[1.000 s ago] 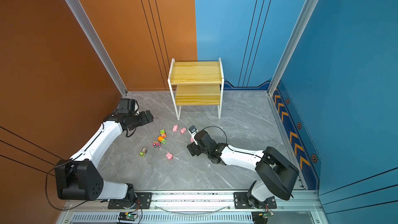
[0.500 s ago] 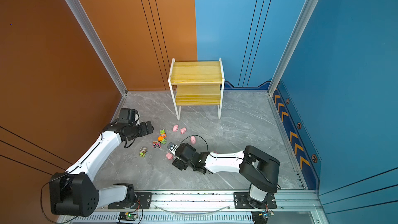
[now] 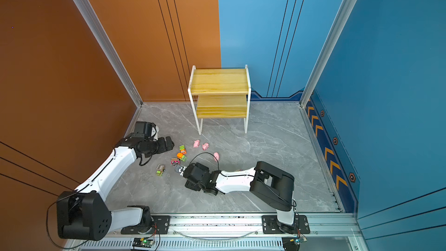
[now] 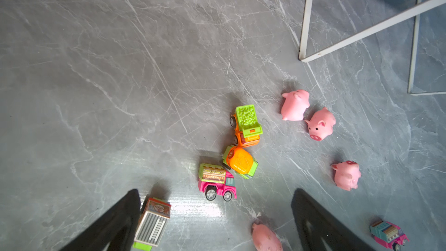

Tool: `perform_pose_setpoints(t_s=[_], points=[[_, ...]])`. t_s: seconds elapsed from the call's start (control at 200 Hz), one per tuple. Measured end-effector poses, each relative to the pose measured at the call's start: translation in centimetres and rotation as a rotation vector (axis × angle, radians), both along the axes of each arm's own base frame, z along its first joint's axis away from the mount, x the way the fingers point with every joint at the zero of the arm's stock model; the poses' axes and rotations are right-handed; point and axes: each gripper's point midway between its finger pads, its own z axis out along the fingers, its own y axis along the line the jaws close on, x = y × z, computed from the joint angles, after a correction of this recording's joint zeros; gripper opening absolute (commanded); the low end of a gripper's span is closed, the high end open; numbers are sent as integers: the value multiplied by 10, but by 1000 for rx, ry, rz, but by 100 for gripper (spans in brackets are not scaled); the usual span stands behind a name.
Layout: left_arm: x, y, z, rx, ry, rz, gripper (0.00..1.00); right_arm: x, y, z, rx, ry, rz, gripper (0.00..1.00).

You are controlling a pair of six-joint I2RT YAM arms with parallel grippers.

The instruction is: Place and organize the plastic toys onto the shelf

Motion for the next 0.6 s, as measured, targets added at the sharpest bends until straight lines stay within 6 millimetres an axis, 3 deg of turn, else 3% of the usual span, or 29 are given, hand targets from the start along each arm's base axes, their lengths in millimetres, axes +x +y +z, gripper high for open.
perform_pose_setpoints(t_s=[0.32, 0.601], points=[[1, 1, 6, -17, -23, 4, 99, 5, 9, -17, -67, -8, 21, 64], [0, 1, 5, -29, -24, 3, 99, 12, 10, -25, -108, -21, 11, 39]])
